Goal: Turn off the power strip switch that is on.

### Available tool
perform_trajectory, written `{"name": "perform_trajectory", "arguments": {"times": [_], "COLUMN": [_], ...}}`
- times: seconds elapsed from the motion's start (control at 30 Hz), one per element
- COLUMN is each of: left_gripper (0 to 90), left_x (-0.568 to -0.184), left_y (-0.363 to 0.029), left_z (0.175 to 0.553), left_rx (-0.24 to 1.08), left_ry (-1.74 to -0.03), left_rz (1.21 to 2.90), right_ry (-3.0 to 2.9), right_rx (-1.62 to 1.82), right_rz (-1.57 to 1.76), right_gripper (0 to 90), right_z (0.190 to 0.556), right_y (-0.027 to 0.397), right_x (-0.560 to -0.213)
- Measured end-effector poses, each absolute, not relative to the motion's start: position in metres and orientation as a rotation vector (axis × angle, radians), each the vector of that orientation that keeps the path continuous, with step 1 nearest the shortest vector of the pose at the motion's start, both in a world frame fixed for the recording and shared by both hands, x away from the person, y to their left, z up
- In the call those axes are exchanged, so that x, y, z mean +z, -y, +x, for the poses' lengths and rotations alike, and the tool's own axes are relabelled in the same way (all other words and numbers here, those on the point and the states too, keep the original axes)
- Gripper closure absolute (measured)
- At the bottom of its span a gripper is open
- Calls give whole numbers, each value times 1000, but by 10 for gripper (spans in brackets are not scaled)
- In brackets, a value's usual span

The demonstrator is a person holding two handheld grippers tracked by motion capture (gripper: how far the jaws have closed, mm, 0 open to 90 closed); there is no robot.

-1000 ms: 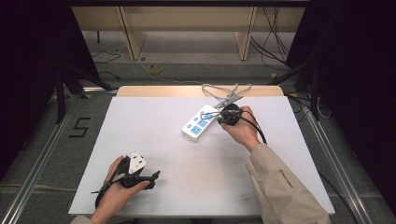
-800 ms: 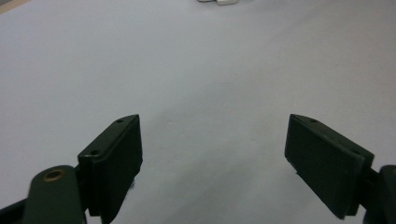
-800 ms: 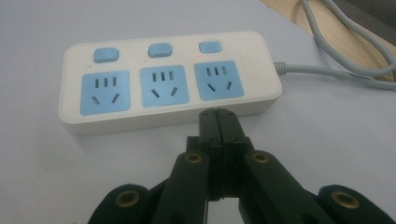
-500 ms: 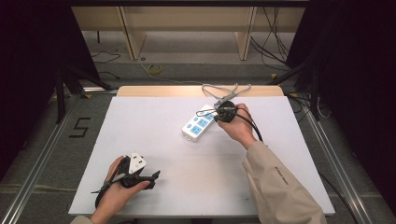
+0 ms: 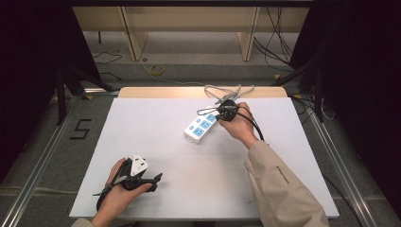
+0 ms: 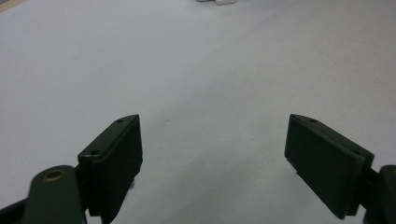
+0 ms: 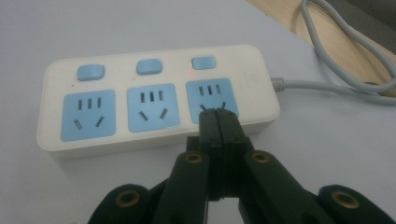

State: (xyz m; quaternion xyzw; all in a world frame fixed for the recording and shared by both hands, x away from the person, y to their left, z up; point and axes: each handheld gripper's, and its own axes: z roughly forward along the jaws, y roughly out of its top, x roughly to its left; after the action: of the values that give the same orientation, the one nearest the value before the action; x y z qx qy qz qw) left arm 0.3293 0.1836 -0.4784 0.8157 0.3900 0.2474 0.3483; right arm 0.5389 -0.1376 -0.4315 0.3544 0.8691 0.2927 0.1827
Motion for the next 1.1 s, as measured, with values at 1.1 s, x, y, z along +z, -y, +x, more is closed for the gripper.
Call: {"name": "perform_trajectory", "arguments": {"times": [1.1], "left_gripper": [189], "left_x": [-478], "left_y": [-184], "left_z": [330], "left_rx": [636], "left_ry": [-1007], "left_rz": [2109], "right_ry": [-2463], "right_rx": [800], "right_rz": [1018], "right_gripper": [900], "right_z": [567], "right_y": [114], "right_x": [-437]}}
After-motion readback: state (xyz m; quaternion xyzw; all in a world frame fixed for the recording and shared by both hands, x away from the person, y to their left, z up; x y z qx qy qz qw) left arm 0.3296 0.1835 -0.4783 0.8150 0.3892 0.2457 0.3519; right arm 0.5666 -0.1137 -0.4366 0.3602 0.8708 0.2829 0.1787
